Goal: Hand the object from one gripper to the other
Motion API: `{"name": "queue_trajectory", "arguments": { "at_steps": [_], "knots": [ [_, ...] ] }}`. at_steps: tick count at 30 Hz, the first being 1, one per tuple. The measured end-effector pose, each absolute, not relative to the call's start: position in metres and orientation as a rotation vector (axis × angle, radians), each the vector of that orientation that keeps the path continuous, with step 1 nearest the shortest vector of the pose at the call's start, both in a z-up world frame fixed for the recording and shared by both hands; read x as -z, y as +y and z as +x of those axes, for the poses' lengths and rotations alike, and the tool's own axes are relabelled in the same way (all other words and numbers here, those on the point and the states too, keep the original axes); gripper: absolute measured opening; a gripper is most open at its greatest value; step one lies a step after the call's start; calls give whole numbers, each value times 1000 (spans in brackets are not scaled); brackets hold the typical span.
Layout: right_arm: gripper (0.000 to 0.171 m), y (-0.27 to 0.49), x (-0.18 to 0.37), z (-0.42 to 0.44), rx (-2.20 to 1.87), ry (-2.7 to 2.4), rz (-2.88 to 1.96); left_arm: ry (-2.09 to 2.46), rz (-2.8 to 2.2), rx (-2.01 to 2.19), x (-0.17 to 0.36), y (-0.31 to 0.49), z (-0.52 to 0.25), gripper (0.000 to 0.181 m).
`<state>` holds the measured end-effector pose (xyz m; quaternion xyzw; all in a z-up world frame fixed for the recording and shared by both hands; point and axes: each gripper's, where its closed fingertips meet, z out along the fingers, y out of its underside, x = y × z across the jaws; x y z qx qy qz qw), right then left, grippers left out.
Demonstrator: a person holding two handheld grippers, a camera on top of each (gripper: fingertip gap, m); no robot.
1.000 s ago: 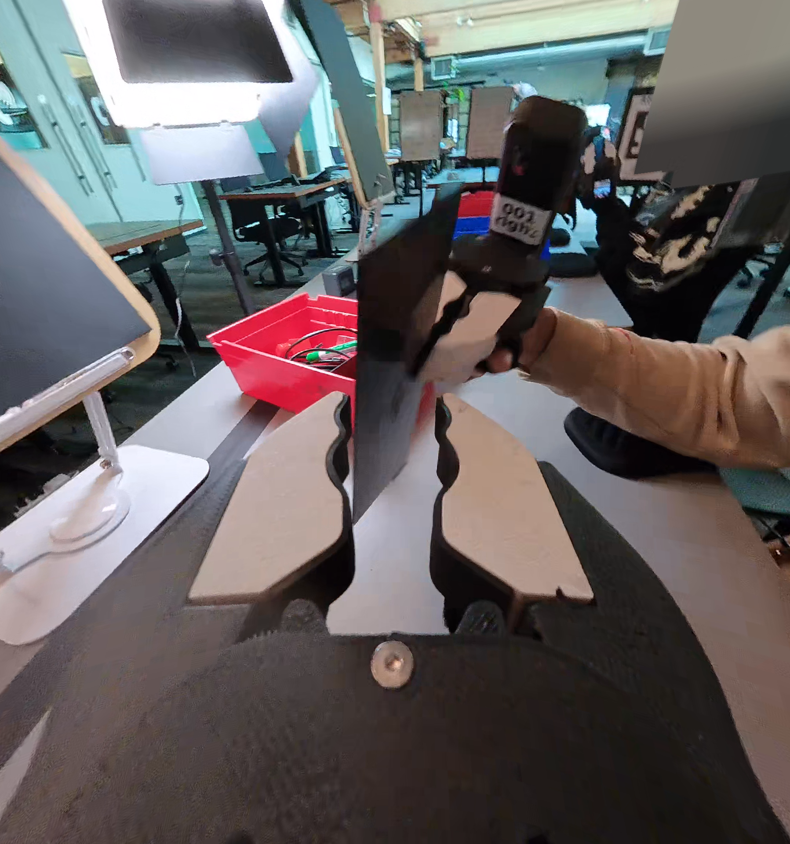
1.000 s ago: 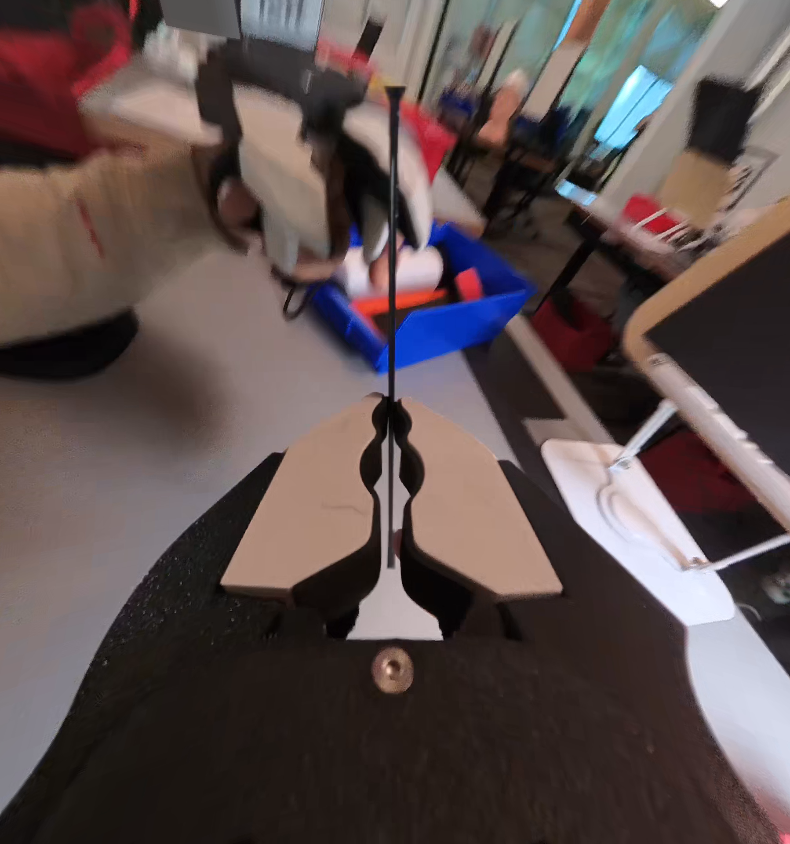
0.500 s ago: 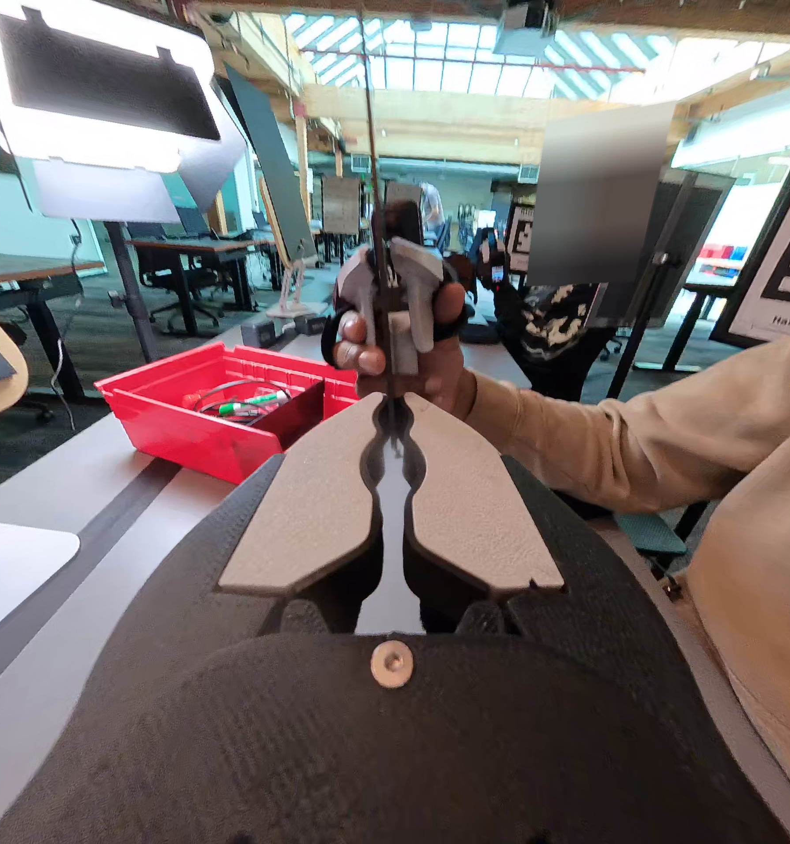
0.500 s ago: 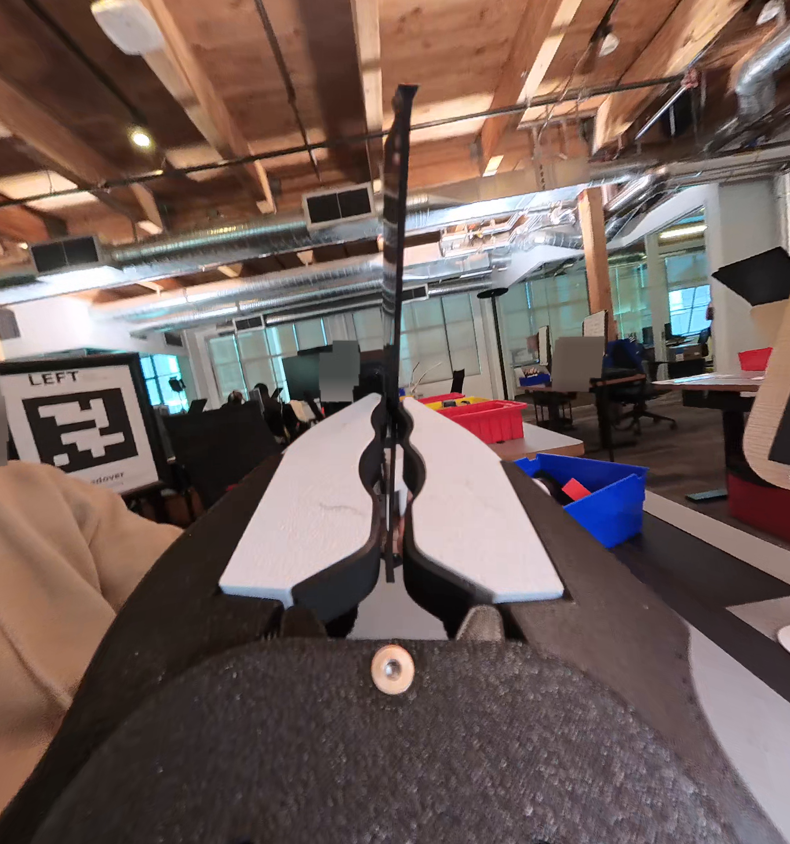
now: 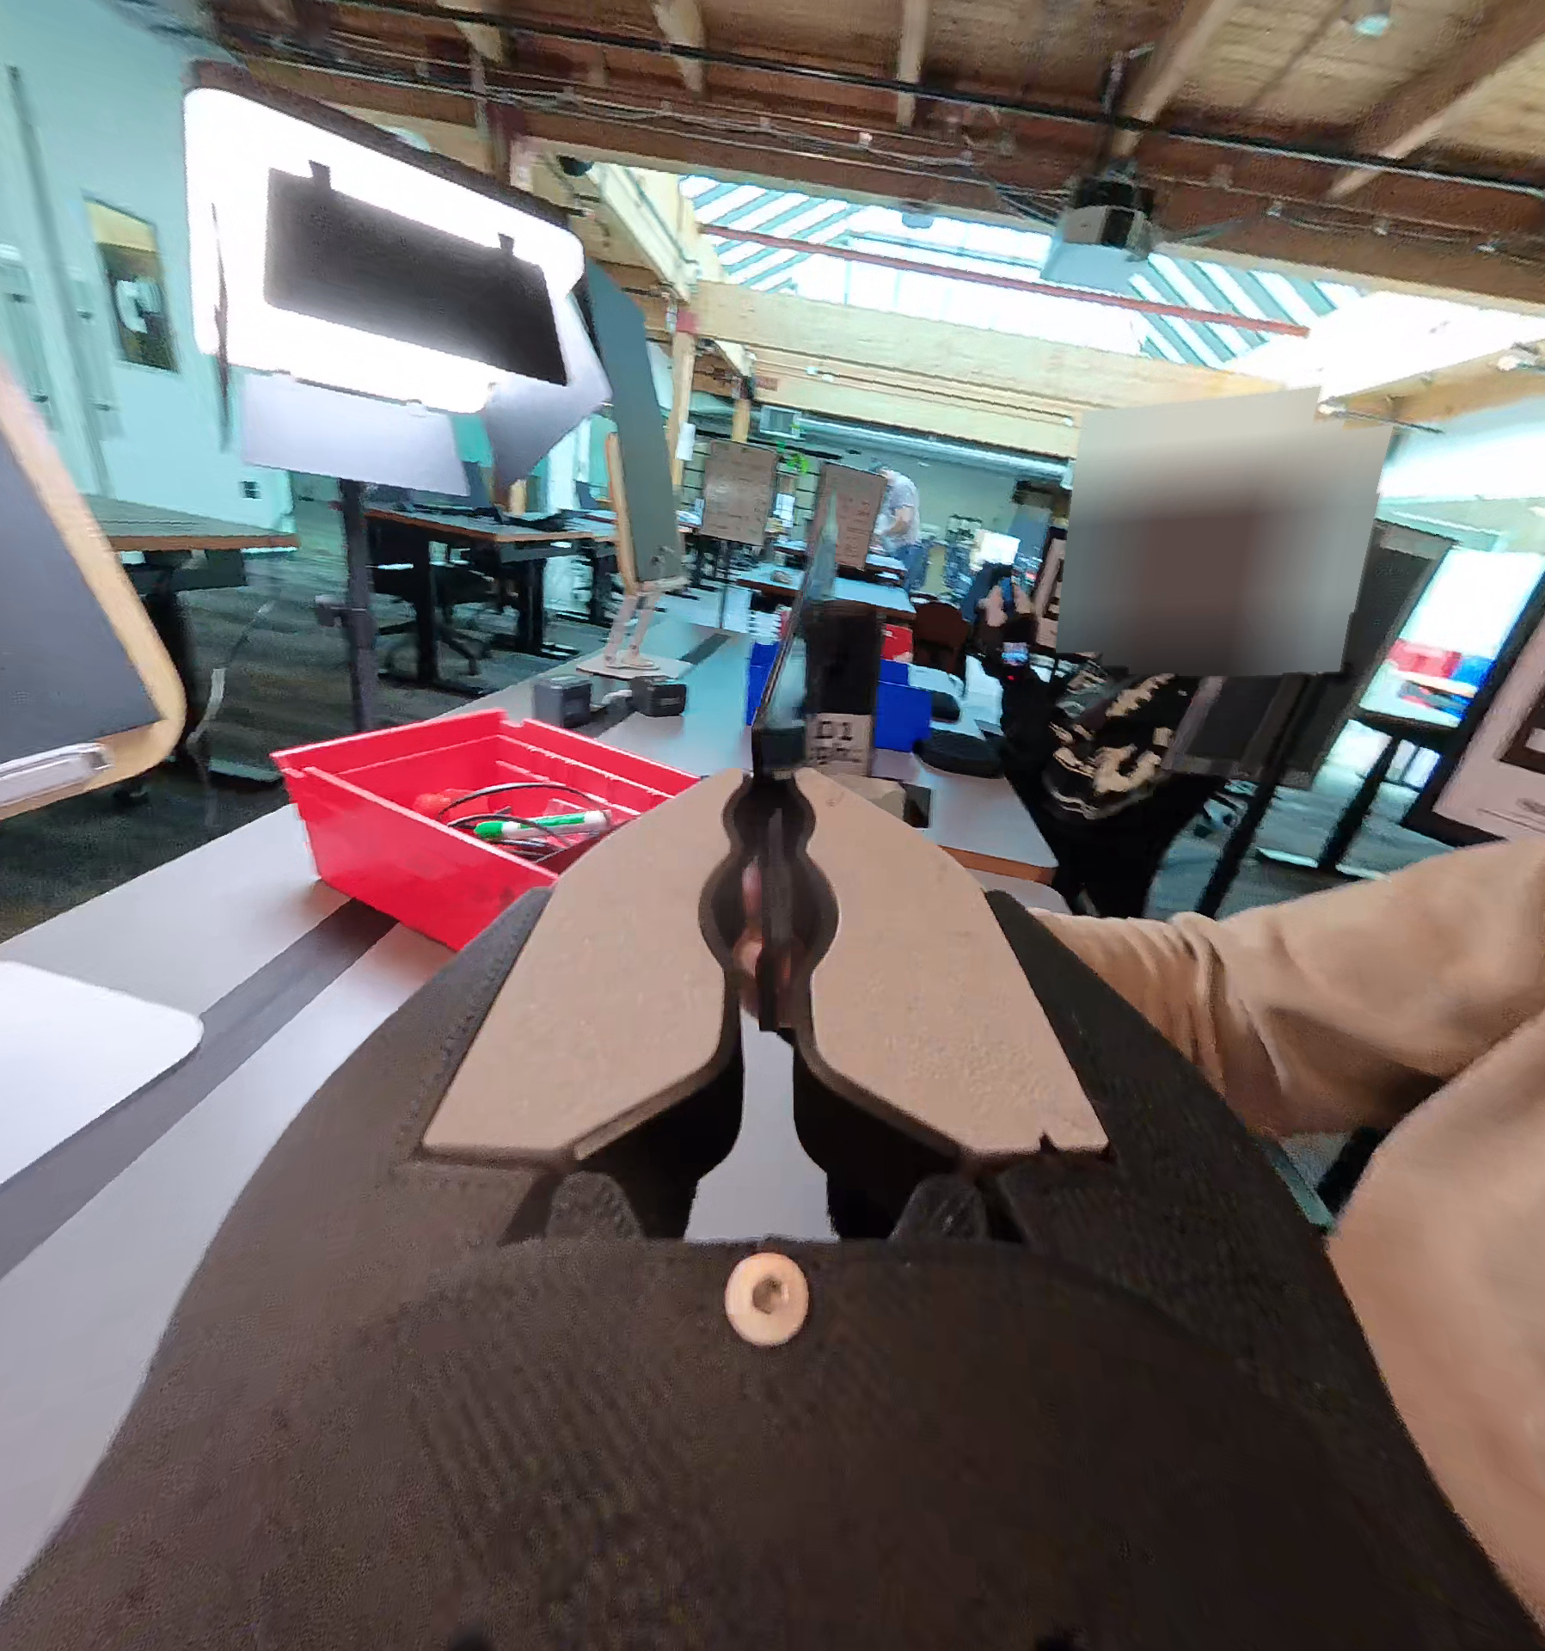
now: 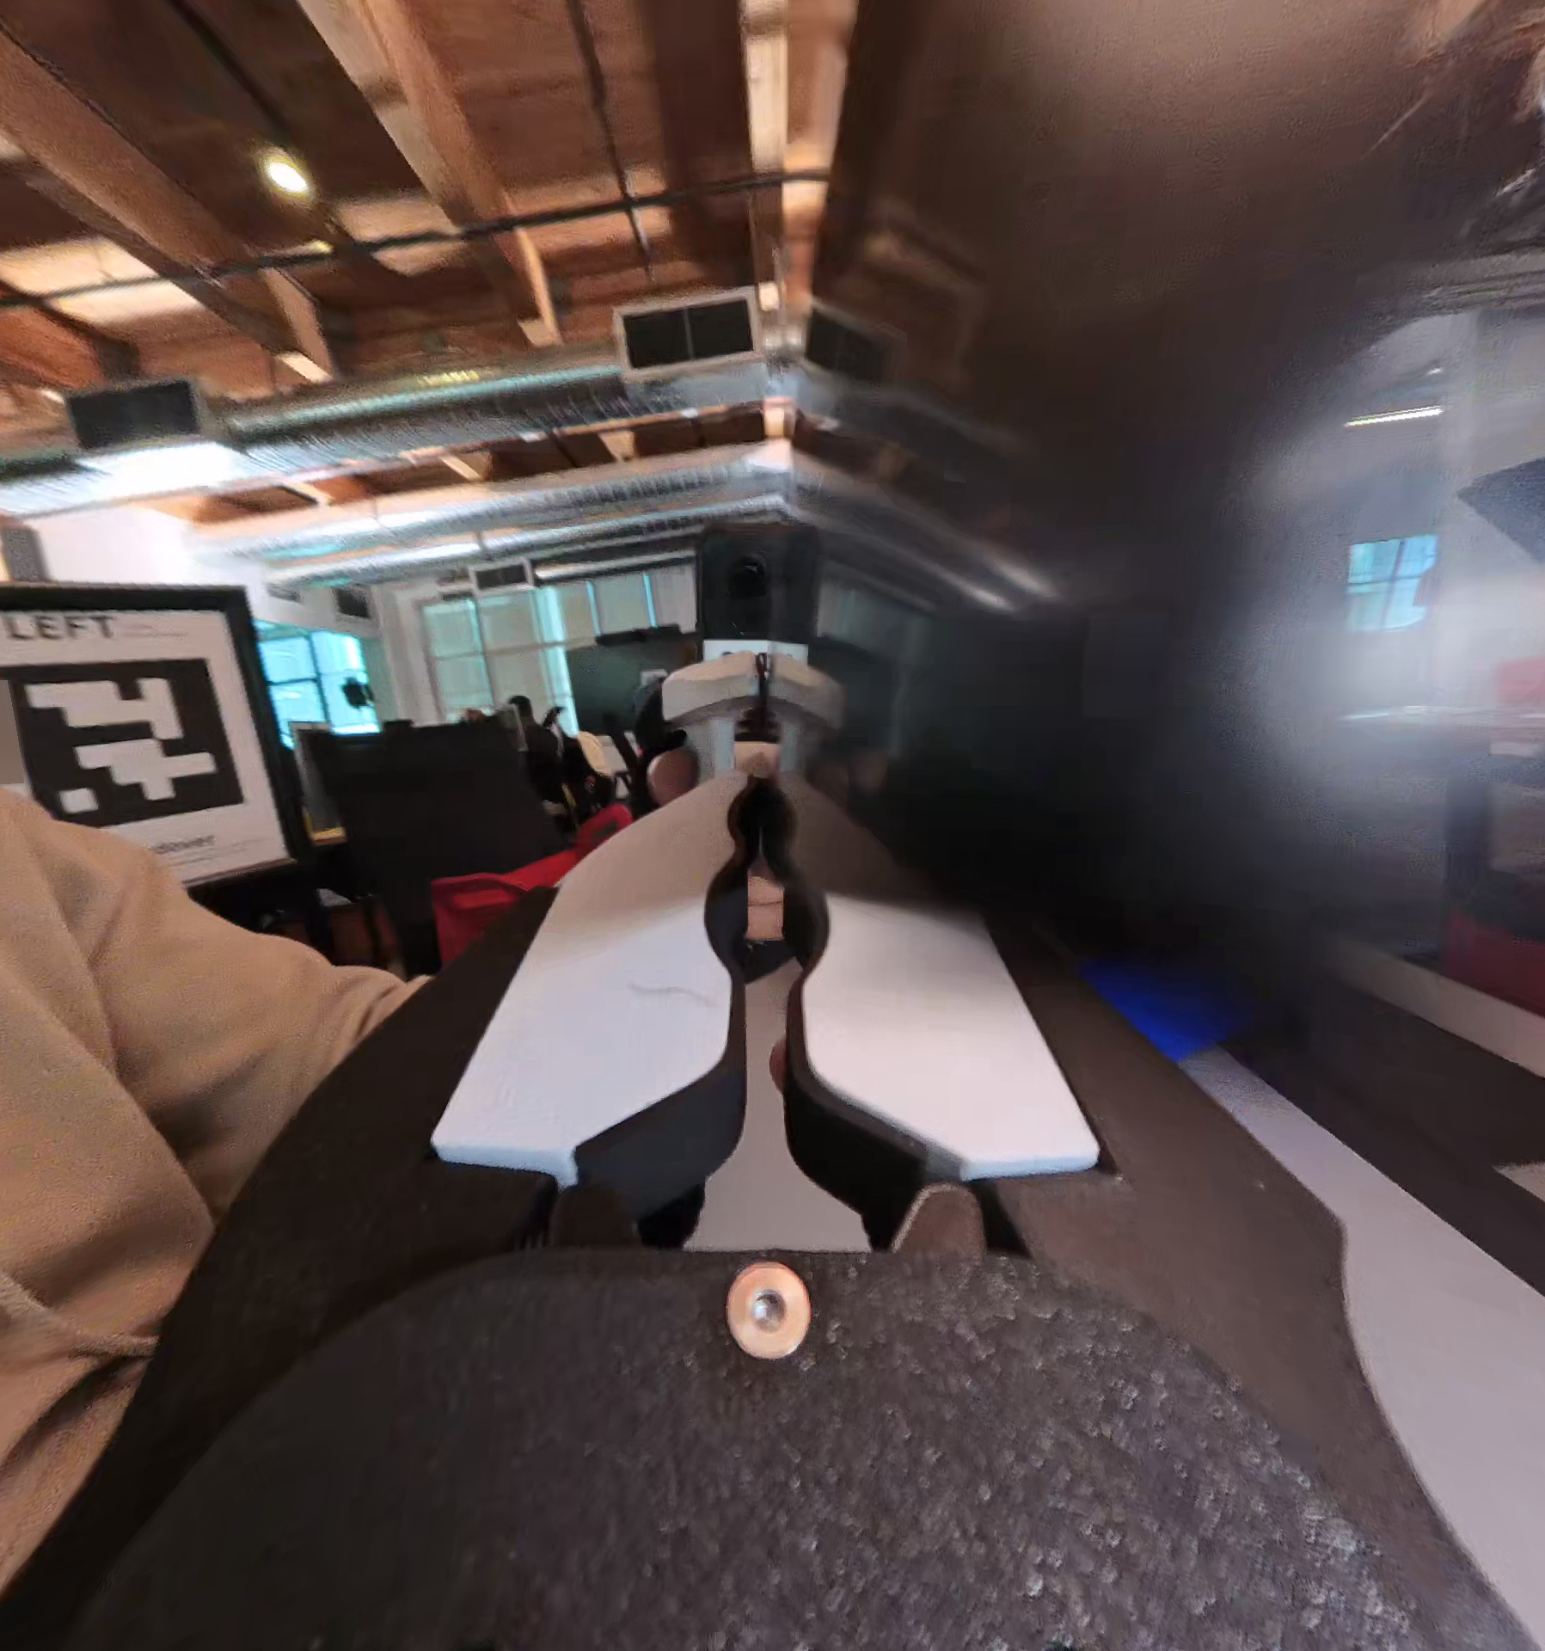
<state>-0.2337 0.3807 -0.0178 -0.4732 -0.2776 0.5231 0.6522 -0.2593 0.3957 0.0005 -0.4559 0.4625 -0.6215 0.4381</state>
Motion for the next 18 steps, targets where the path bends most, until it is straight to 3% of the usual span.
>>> {"name": "queue_trajectory", "arguments": {
  "at_steps": [6,11,18],
  "knots": [
    [2,406,4,-184,-900,-490,-1157,957,-1234,1405,2,437,-271,20],
    [2,441,9,-65,-69,-339,-1457,897,-1240,1291,-6,454,-289,15],
    [1,443,97,98,733,-422,-2273,861,-1238,1237,-13,464,-305,11]
  ]
}}
